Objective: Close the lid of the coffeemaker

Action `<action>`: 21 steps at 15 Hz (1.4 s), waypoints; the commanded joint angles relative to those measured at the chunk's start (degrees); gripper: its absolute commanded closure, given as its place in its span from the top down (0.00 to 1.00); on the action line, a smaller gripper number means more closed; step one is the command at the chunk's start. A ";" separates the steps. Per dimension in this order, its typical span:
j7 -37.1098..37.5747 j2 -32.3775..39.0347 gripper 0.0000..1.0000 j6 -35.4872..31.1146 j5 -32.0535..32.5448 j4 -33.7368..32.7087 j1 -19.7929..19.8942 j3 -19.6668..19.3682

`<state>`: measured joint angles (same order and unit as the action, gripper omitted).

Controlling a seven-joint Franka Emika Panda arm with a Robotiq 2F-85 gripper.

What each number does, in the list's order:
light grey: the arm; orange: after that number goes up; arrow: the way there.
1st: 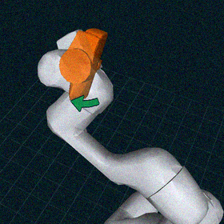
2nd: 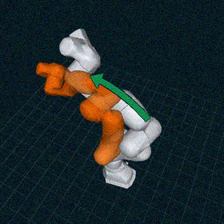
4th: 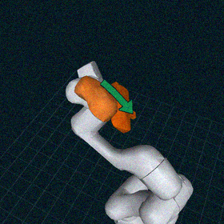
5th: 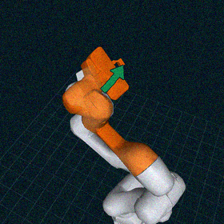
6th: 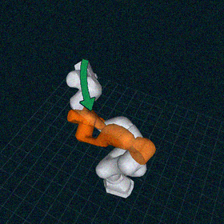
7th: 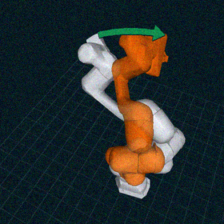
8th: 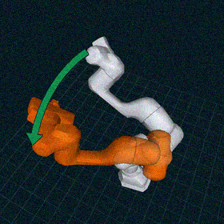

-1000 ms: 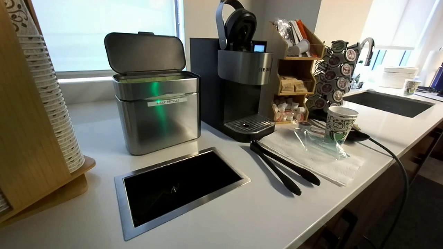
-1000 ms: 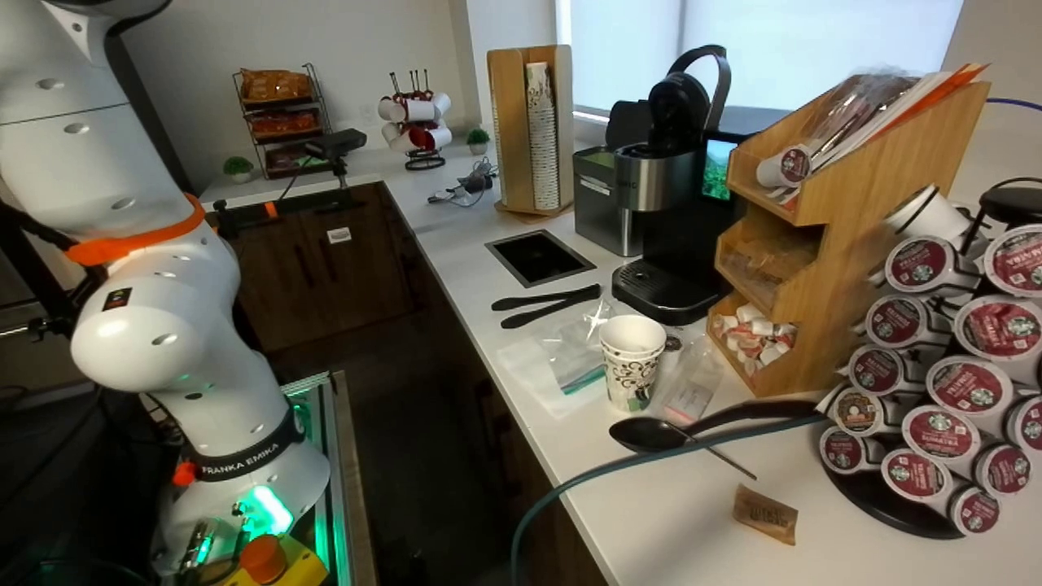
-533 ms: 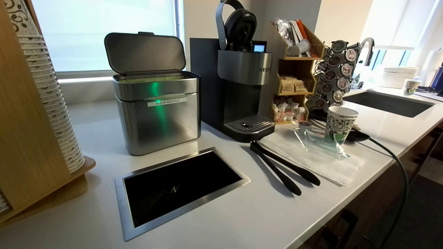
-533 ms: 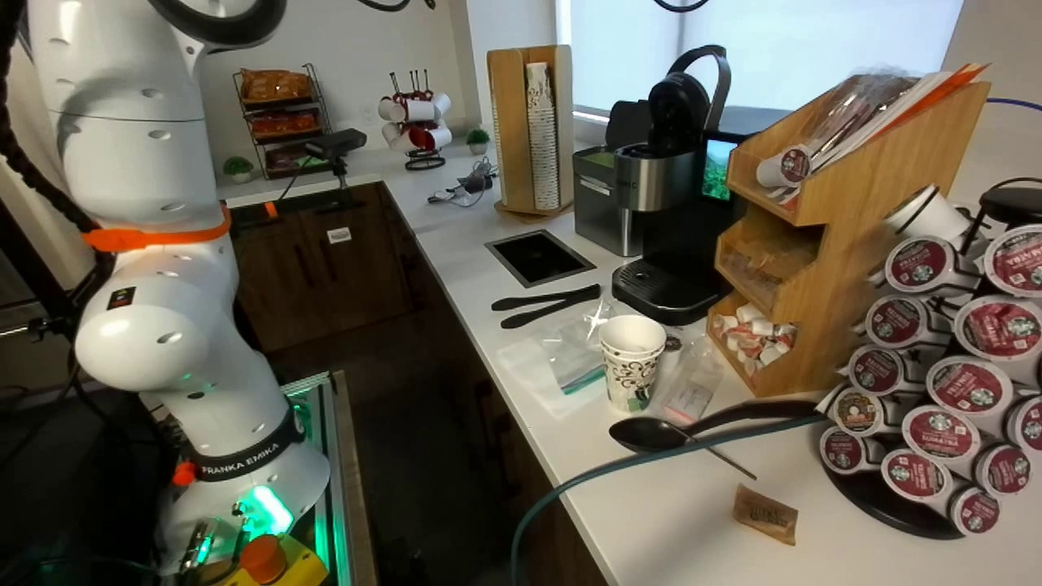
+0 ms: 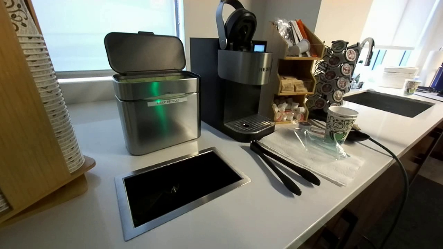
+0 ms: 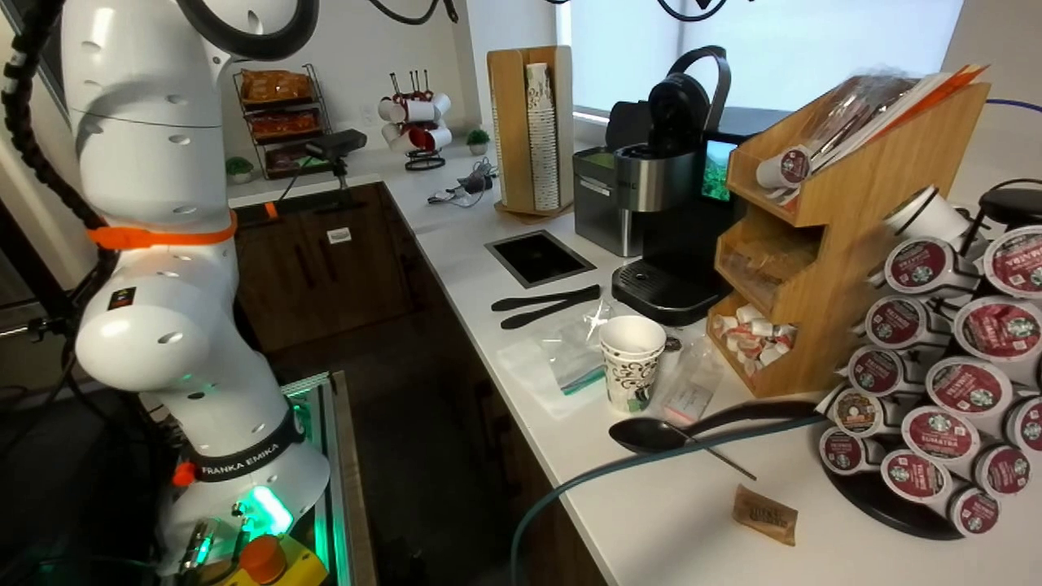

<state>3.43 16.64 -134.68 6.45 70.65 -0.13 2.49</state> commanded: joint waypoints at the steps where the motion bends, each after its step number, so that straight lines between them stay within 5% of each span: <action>1: 2.17 6.55 1.00 4.51 1.93 -8.45 -2.38 -1.74; 10: 2.32 20.48 1.00 15.15 2.26 -29.83 -4.86 -3.02; 21: 4.57 25.55 1.00 24.94 1.70 -38.82 -5.11 -3.82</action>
<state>6.77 40.19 -114.31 8.34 35.88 -4.89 -1.07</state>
